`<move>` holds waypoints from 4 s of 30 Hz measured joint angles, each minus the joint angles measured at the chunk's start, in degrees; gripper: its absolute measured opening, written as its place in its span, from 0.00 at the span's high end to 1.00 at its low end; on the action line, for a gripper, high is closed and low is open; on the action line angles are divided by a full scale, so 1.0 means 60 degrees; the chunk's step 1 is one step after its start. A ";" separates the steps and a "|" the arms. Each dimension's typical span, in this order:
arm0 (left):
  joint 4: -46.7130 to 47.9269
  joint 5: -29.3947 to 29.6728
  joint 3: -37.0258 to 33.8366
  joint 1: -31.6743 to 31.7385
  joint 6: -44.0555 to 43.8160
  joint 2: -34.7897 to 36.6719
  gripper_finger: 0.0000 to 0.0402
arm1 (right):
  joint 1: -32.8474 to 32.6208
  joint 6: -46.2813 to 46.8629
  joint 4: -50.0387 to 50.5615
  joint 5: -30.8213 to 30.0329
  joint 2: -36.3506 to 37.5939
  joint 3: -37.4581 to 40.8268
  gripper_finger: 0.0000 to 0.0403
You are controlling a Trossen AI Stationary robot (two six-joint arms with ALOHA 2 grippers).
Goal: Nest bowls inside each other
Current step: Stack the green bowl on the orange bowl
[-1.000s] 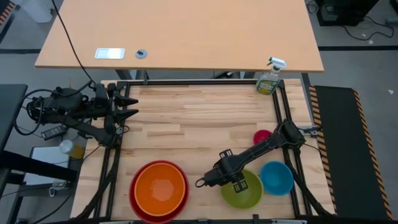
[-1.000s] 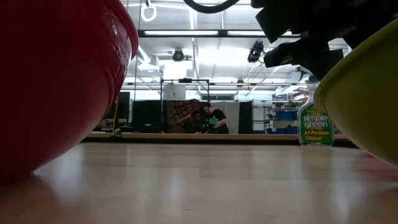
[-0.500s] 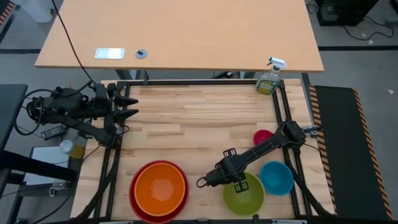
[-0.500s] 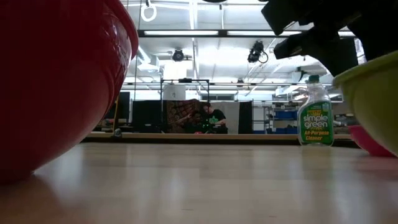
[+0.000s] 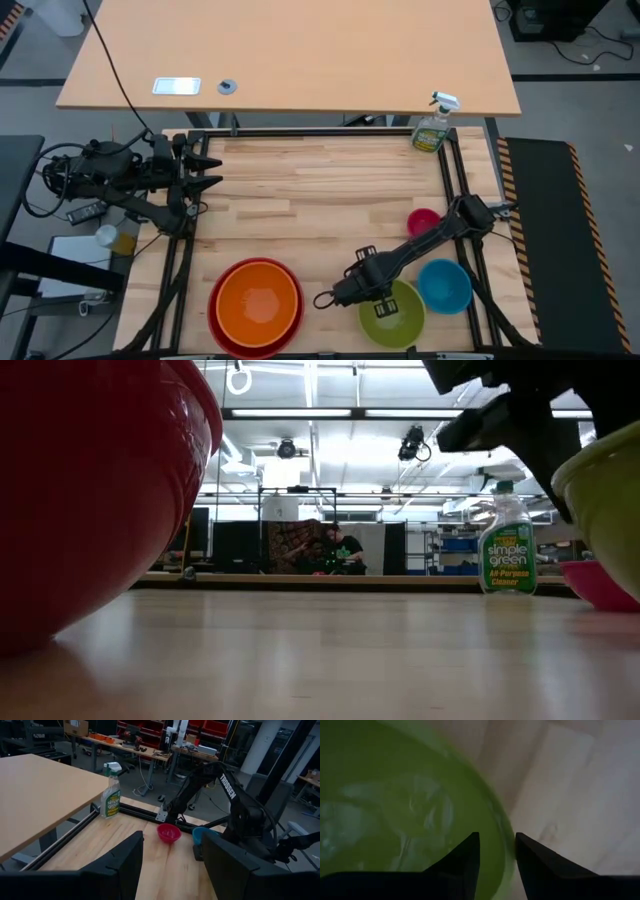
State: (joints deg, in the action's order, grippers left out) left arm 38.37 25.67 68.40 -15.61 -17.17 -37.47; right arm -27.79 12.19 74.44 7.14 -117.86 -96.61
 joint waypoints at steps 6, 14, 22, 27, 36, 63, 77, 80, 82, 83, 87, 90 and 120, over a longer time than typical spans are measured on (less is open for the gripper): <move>0.0000 0.0000 0.0000 0.0003 -0.0004 0.0000 0.49 | 0.0011 0.0191 -0.0357 -0.0261 -0.0015 0.0358 0.72; 0.0000 0.0003 0.0000 -0.0001 -0.0044 0.0000 0.49 | 0.0027 0.0105 -0.0836 0.0065 0.0004 0.0364 0.93; -0.0004 0.0000 0.0000 -0.0001 -0.0044 0.0000 0.49 | 0.0598 0.0125 -0.0632 0.0109 -0.0015 -0.0286 0.93; -0.0004 0.0000 0.0000 0.0001 -0.0044 0.0000 0.49 | 0.1127 -0.0108 -0.0635 0.0393 -0.0022 -0.0968 0.94; -0.0007 0.0000 0.0000 -0.0001 -0.0046 0.0000 0.49 | 0.2055 -0.0551 -0.0684 0.1820 -0.0029 -0.2509 0.93; 0.0006 0.0284 -0.0004 0.0010 0.0098 -0.0076 0.49 | 0.2715 0.2477 -0.6652 0.0313 -0.1714 -0.5657 0.92; -0.0004 0.0284 -0.0004 0.0010 0.0131 -0.0127 0.49 | 0.2539 0.0529 -0.4969 -0.0252 -0.3228 -0.6103 0.92; -0.0004 0.0284 -0.0004 0.0010 0.0135 -0.0127 0.49 | 0.2599 0.0416 -0.4896 -0.0250 -0.3277 -0.6111 0.92; -0.0001 0.0284 -0.0004 0.0006 0.0135 -0.0127 0.49 | 0.2610 0.0404 -0.4838 -0.0088 -0.3304 -0.6111 0.92; -0.0004 0.0284 -0.0004 0.0006 0.0135 -0.0127 0.49 | 0.2612 0.0392 -0.4850 -0.0016 -0.3309 -0.6111 0.92; -0.0004 0.0286 -0.0004 0.0001 0.0135 -0.0127 0.49 | 0.2652 0.0269 -0.4801 0.0158 -0.3319 -0.6111 0.89; -0.0009 0.0284 -0.0004 0.0002 0.0146 -0.0127 0.49 | 0.2688 0.0269 -0.4716 0.0363 -0.3318 -0.6111 0.86; -0.0004 0.0284 -0.0004 -0.0001 0.0323 -0.0127 0.49 | 0.2661 -0.0368 -0.3890 -0.1005 -0.2388 -0.6032 0.63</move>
State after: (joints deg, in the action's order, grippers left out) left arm 38.35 27.38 68.38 -15.62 -15.23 -38.23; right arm -11.83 9.98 51.09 1.10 -132.19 -132.80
